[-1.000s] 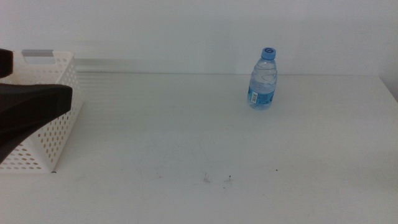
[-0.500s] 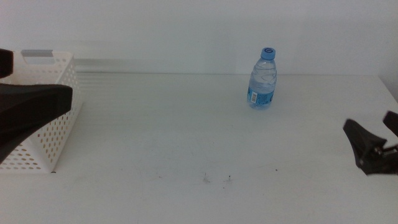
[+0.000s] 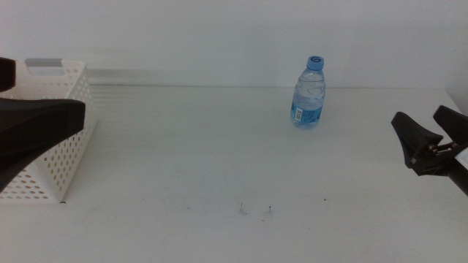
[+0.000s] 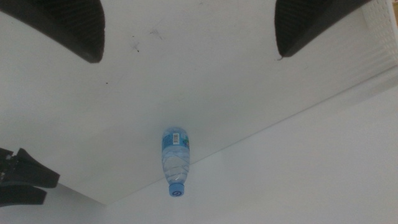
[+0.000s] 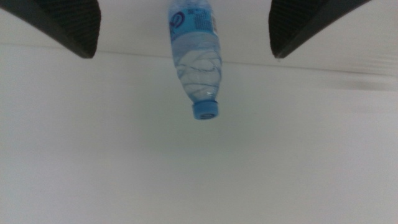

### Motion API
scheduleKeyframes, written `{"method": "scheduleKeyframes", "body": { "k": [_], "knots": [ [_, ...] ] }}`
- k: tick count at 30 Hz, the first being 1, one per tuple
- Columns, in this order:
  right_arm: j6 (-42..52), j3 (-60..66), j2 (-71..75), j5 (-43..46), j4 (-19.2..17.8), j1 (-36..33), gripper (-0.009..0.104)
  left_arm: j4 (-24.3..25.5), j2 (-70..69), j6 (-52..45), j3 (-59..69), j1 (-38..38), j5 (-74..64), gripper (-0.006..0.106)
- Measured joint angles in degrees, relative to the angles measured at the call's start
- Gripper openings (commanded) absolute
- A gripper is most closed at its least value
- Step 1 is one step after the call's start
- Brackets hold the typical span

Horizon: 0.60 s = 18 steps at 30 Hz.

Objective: Use arms to grab the bottles and put them into the dustbin to the left of the table.

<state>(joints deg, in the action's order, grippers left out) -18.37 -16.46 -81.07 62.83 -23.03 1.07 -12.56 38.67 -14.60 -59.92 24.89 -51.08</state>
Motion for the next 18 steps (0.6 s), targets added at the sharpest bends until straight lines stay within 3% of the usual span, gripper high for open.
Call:
{"method": "scheduleKeyframes", "body": {
  "k": [7, 18],
  "knots": [
    [-1.21, -4.83, -6.47, 0.24, -0.56, -2.5, 0.08, 0.12, 0.0, 0.0, 0.0, 0.02, 0.0, 0.094],
    [2.97, -26.51, -25.87, -5.65, 1.53, -10.01, 0.08, 0.12, 0.0, 0.0, 0.0, 0.02, 0.0, 0.094]
  ]
}}
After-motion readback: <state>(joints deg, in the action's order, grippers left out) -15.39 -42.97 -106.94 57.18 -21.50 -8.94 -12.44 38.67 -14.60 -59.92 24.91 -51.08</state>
